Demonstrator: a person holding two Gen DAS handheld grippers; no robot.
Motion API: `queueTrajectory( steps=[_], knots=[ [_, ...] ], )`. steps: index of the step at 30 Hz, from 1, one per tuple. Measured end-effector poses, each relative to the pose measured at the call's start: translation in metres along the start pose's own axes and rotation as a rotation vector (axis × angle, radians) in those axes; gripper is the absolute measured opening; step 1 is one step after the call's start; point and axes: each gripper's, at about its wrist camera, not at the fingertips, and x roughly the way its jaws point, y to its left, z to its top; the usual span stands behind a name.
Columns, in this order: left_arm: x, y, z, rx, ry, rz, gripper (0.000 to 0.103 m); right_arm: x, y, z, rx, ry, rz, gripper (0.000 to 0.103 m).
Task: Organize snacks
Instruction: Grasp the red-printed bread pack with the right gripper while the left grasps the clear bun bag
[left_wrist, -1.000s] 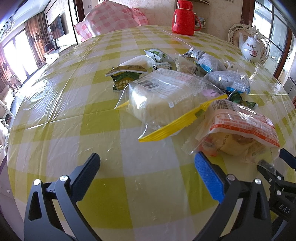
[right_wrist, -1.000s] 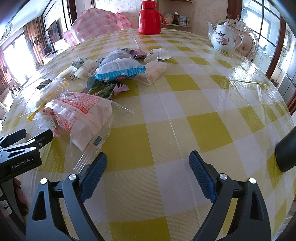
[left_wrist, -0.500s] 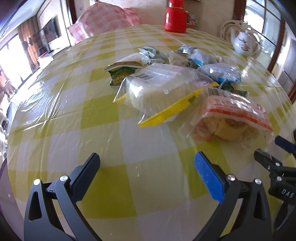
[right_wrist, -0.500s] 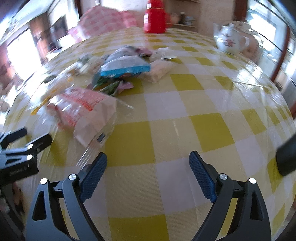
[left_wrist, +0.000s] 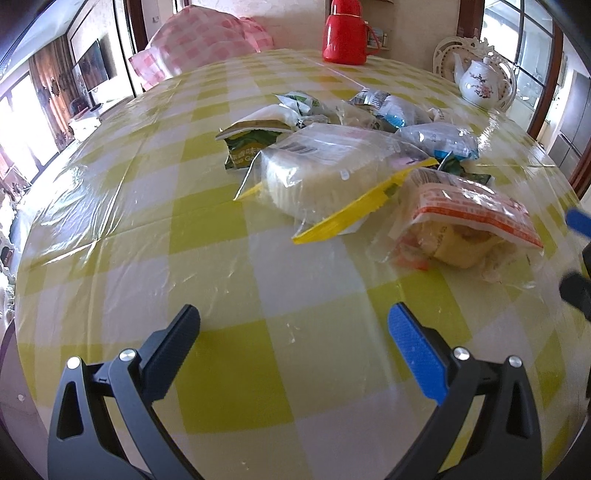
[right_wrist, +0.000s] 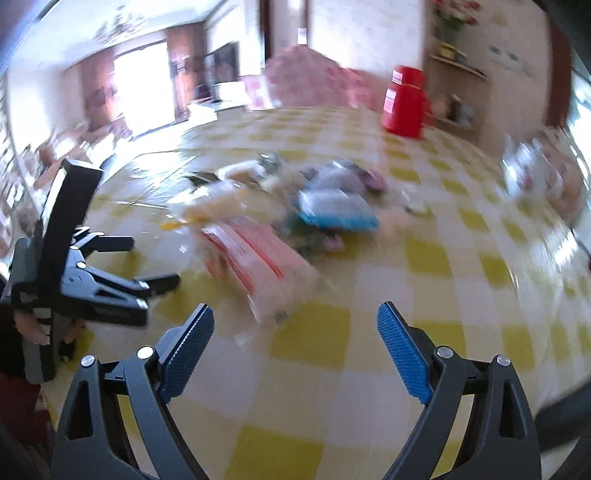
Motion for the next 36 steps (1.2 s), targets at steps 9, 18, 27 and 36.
queueTrajectory(
  steps=[9, 18, 27, 36],
  knots=[
    [0.0, 0.002, 0.0, -0.008, 0.001, 0.004, 0.102, 0.062, 0.035, 0.031, -0.227, 0.115, 0.057, 0.082],
    [-0.002, 0.015, 0.0, -0.059, -0.018, -0.033, 0.102, 0.02, 0.018, -0.01, -0.141, 0.09, 0.207, 0.047],
    [-0.007, 0.024, 0.001, -0.109, -0.032, -0.098, 0.102, 0.051, 0.033, -0.006, -0.135, 0.158, 0.125, 0.052],
    [0.011, 0.02, 0.036, -0.296, -0.043, -0.195, 0.102, 0.027, -0.001, -0.026, 0.063, 0.088, -0.015, 0.047]
  ],
)
